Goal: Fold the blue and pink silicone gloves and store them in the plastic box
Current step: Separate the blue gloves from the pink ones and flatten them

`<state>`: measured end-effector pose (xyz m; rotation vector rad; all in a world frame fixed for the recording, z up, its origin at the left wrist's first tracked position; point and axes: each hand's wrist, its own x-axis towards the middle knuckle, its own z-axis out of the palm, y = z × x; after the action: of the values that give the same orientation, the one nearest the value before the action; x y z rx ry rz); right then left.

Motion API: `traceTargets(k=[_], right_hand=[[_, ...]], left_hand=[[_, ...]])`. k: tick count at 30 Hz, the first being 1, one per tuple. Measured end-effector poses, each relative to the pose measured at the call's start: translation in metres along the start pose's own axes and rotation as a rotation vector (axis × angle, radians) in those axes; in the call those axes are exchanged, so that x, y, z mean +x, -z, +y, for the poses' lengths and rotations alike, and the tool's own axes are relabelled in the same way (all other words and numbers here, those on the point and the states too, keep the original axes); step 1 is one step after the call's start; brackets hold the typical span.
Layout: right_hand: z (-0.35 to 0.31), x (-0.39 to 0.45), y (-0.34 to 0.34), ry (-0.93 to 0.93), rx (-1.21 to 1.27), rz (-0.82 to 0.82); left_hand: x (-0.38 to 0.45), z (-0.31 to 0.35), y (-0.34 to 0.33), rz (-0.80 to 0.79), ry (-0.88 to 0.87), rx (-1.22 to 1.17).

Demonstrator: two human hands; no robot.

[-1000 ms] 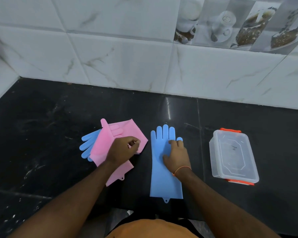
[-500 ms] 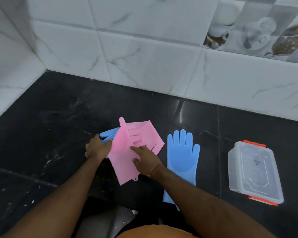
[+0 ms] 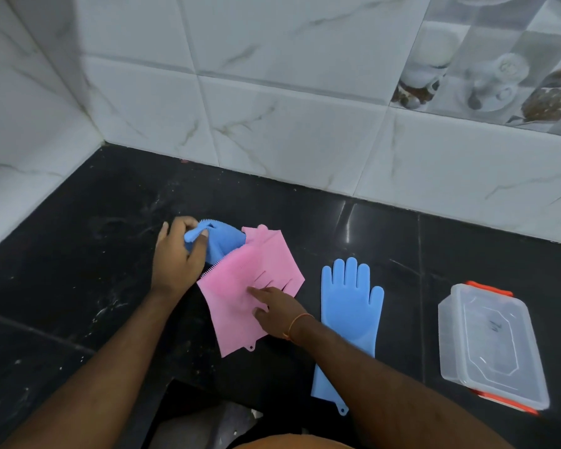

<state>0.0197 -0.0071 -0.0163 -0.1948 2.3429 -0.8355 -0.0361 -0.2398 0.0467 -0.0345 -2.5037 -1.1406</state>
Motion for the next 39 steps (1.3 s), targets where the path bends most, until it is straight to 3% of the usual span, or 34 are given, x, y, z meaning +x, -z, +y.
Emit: traceTargets(k=[5, 9, 13, 16, 20, 24, 27, 31, 35, 39], right_hand=[[-0.007, -0.006, 0.005, -0.013, 0.015, 0.004], [-0.005, -0.018, 0.012, -0.004, 0.092, 0.163], [-0.004, -0.031, 0.033, 0.045, 0.172, 0.526], [-0.004, -0.041, 0.058, 0.272, 0.346, 0.723], [-0.011, -0.061, 0.083, 0.435, 0.560, 0.648], [-0.006, -0.082, 0.091, 0.370, 0.697, 0.528], [0.016, -0.097, 0.085, 0.258, 0.692, 0.550], [0.053, -0.123, 0.077, 0.160, 0.760, 0.555], [0.089, -0.151, 0.065, 0.057, 0.826, 0.561], [0.123, -0.174, 0.048, -0.055, 1.010, 0.559]], left_hand=[[0.032, 0.038, 0.012, 0.084, -0.081, -0.147], [0.053, 0.076, 0.026, 0.078, -0.171, -0.237], [0.066, 0.106, 0.028, -0.157, -0.123, -0.382], [0.068, 0.128, 0.024, -0.458, 0.058, -0.604], [0.063, 0.146, 0.006, -0.741, 0.241, -0.801], [0.053, 0.157, -0.026, -0.869, 0.291, -0.845], [0.044, 0.159, -0.057, -0.922, 0.284, -0.727], [0.033, 0.161, -0.106, -1.119, 0.347, -0.332], [0.021, 0.167, -0.152, -1.329, -0.007, -0.043], [0.009, 0.184, -0.201, -1.208, -0.201, 0.025]])
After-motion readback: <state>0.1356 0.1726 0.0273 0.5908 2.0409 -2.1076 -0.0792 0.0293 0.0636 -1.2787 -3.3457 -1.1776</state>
